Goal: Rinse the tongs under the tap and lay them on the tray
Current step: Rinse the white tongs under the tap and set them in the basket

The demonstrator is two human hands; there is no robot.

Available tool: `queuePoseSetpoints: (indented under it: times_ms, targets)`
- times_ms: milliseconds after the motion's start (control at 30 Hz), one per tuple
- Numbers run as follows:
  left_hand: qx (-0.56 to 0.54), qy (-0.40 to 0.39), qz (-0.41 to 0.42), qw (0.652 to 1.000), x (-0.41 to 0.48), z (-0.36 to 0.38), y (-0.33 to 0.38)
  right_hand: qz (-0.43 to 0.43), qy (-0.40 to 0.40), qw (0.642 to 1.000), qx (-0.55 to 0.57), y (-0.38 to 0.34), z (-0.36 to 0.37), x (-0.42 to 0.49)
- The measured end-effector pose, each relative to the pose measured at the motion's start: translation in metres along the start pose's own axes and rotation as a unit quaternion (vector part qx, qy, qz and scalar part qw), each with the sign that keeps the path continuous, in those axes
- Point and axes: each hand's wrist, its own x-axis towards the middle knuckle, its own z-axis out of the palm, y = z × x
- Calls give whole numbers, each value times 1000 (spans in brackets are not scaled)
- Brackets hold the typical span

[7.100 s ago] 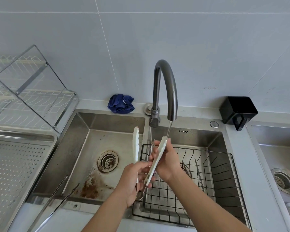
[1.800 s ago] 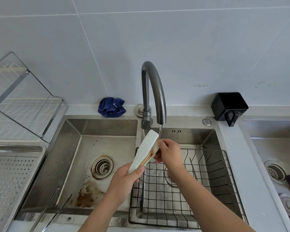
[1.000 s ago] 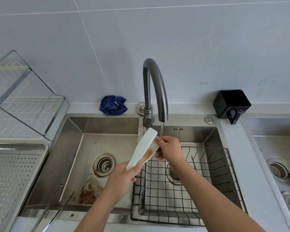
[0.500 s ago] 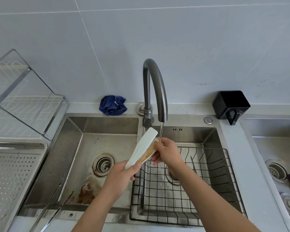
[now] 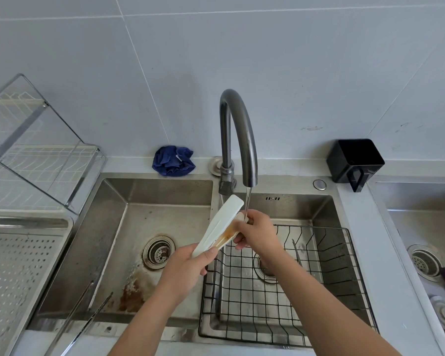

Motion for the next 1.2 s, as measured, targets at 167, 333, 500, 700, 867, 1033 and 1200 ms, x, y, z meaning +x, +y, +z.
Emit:
queuePoseSetpoints:
  times_ms: [167,333,500,700,867,1033,1200]
  targets:
    - [-7,-10,15,1000,5,3,1,-6,20,1000,-13,-3,-8,5]
    - [-109,-20,-17,994,12,9,-1,-12,44,999,9,-4,-9,5]
    - [-160,-21,-19,987,18,19,-10,-31,83,994,-65,-8,-7,5]
    - [-208,-30,-27,977,22,24,-16,-28,30,998,-43,-12,-12,4]
    - [-196,-35,-9,980,27,30,-10,-30,78,997,-2,-17,-10,7]
    - [-195,-38,-4,980,33,32,-4,-39,106,991,77,-18,-14,9]
    - [-163,-15,4,987,31,31,-16,-30,121,988,91,-6,-12,6]
